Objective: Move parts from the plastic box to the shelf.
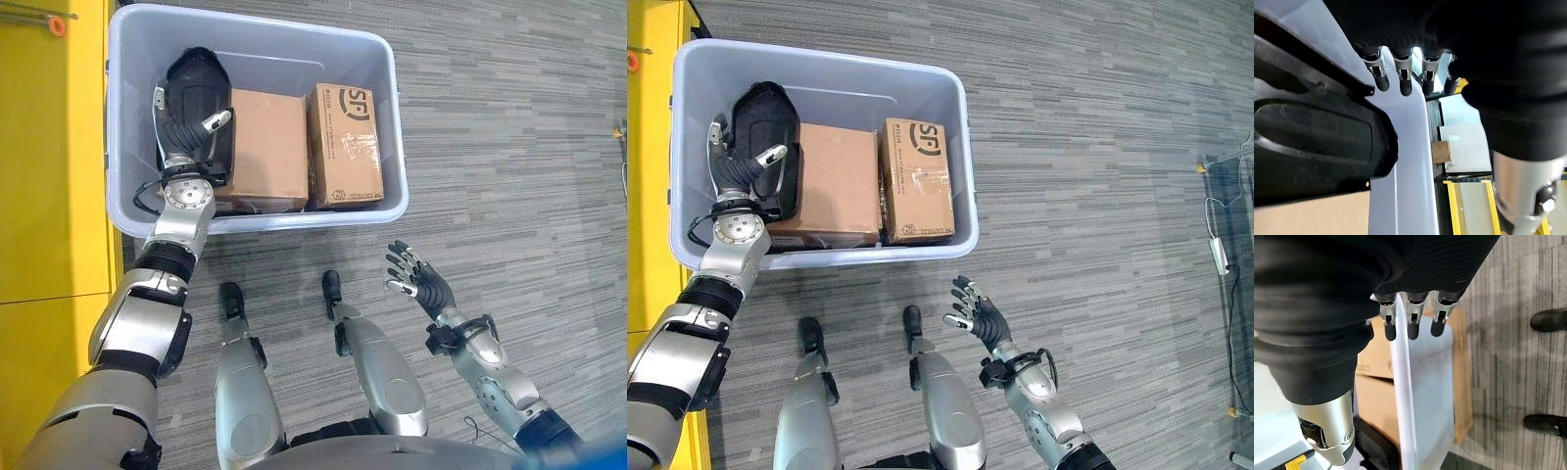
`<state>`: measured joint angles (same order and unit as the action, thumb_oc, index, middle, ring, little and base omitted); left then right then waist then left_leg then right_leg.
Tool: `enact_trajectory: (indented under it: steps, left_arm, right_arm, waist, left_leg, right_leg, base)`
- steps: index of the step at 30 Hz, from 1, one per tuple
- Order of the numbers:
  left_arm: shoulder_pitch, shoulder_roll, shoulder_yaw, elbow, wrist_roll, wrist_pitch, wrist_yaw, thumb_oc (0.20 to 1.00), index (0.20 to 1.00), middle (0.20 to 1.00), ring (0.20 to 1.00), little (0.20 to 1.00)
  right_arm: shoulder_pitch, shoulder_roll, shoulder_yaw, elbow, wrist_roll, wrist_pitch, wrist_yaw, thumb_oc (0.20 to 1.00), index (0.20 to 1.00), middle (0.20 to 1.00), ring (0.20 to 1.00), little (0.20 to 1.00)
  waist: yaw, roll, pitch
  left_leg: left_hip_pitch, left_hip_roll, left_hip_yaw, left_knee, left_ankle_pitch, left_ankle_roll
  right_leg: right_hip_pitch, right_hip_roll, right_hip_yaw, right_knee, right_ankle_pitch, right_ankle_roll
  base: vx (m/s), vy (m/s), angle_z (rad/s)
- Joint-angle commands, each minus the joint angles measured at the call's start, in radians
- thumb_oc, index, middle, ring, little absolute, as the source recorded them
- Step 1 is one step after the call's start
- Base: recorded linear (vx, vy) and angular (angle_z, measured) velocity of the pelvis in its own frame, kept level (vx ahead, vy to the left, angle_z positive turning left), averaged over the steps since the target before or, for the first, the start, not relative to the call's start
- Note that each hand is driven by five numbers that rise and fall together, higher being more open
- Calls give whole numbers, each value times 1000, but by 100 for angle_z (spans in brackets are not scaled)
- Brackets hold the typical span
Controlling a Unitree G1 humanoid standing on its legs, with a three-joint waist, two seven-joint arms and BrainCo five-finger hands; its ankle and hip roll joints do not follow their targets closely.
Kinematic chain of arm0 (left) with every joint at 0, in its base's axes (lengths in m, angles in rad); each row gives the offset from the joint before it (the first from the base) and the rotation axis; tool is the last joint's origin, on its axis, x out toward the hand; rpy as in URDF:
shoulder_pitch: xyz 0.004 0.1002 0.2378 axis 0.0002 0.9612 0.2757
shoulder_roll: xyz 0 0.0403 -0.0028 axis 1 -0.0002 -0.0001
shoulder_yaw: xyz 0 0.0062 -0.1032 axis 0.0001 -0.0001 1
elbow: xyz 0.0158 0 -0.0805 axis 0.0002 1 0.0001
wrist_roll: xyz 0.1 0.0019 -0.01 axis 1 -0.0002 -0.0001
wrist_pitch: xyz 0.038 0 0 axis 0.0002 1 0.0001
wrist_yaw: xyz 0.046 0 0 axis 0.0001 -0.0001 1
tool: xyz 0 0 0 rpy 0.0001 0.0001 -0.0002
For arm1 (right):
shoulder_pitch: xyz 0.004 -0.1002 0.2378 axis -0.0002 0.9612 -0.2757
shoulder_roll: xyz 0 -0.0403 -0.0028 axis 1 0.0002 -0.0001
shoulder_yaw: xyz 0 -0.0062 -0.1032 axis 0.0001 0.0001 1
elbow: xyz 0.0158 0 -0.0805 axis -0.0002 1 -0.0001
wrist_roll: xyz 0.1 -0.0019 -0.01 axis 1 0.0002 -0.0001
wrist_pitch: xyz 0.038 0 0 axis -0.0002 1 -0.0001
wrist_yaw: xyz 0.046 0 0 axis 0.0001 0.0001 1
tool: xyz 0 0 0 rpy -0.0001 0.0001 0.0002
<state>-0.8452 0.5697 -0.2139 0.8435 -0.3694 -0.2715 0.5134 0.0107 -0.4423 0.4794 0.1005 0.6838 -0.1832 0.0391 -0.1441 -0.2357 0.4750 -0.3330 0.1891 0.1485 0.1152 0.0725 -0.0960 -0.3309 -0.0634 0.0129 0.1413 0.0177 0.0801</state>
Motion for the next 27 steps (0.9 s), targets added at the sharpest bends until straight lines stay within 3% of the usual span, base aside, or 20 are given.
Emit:
enact_trajectory:
  steps: [1, 11, 13, 15, 16, 18, 19, 20, 27]
  left_arm:
    - [-8, 66, 22, -85, 57, -56, 32, 1000, 1000, 1000, 1000, 1000]
    - [19, 97, 21, -184, 141, -56, 64, 1000, 1000, 1000, 1000, 1000]
    - [17, 98, 20, -172, 154, -47, 71, 1000, 1000, 1000, 1000, 1000]
    - [6, 101, 14, -155, 163, -41, 74, 1000, 1000, 1000, 1000, 1000]
    - [-7, 111, 1, -124, 194, -28, 72, 1000, 1000, 1000, 1000, 1000]
    - [-5, 117, 4, -94, 191, -23, 69, 1000, 1000, 1000, 1000, 1000]
    - [-7, 118, 4, -94, 191, -23, 69, 1000, 1000, 1000, 1000, 1000]
    - [-1, 119, 6, -88, 192, -22, 69, 1000, 1000, 1000, 1000, 1000]
    - [-6, 140, 15, -6, 170, -14, 53, 1000, 1000, 1000, 1000, 1000]
  right_arm:
    - [56, -16, -42, -101, 15, -51, 25, 1000, 1000, 1000, 1000, 1000]
    - [75, -21, -64, -112, 12, -59, 28, 1000, 1000, 1000, 1000, 1000]
    - [80, -22, -69, -112, 8, -60, 24, 1000, 1000, 1000, 1000, 1000]
    - [82, -24, -71, -114, 1, -60, 22, 1000, 1000, 1000, 1000, 1000]
    - [82, -32, -72, -123, 1, -63, 28, 1000, 1000, 1000, 1000, 1000]
    - [83, -37, -73, -126, 7, -62, 33, 1000, 1000, 1000, 1000, 1000]
    - [82, -36, -74, -127, 7, -63, 33, 1000, 1000, 1000, 1000, 1000]
    - [84, -39, -74, -128, 8, -63, 34, 1000, 1000, 1000, 1000, 1000]
    - [84, -55, -65, -132, 18, -61, 48, 1000, 1000, 1000, 1000, 1000]
  waist:
    - [19, -31, -19]
    - [25, -29, -16]
    - [25, -27, -15]
    - [23, -29, -15]
    - [19, -39, -10]
    - [21, -36, -10]
    - [20, -41, -9]
    - [22, -36, -9]
    - [25, -41, -6]
  left_leg:
    - [-21, 53, -31, 198, -147, -29]
    - [-38, 50, -41, 199, -144, -27]
    - [-32, 56, -47, 209, -172, -33]
    - [-35, 56, -46, 212, -172, -33]
    - [-54, 54, -44, 209, -142, -28]
    - [-45, 58, -49, 213, -169, -33]
    - [-59, 53, -45, 210, -141, -27]
    - [-47, 57, -51, 215, -169, -33]
    - [-63, 59, -58, 224, -169, -33]
  right_leg:
    - [-25, -121, 10, 50, 52, 93]
    - [-29, -124, 1, 50, 52, 92]
    - [-22, -119, 1, 55, 31, 95]
    - [-24, -117, 2, 56, 32, 95]
    - [-40, -120, 4, 52, 55, 92]
    - [-32, -115, 2, 57, 35, 97]
    - [-45, -119, 4, 53, 57, 93]
    - [-33, -116, 2, 57, 36, 97]
    - [-41, -114, -4, 60, 36, 96]
  base:
    - [-2, -3, 3]
    - [-2, 1, 4]
    - [69, 21, 1]
    - [-10, 5, 0]
    - [0, 0, 0]
    - [-1, 1, -2]
    - [-2, 4, -3]
    - [0, 0, 0]
    - [12, 2, 2]
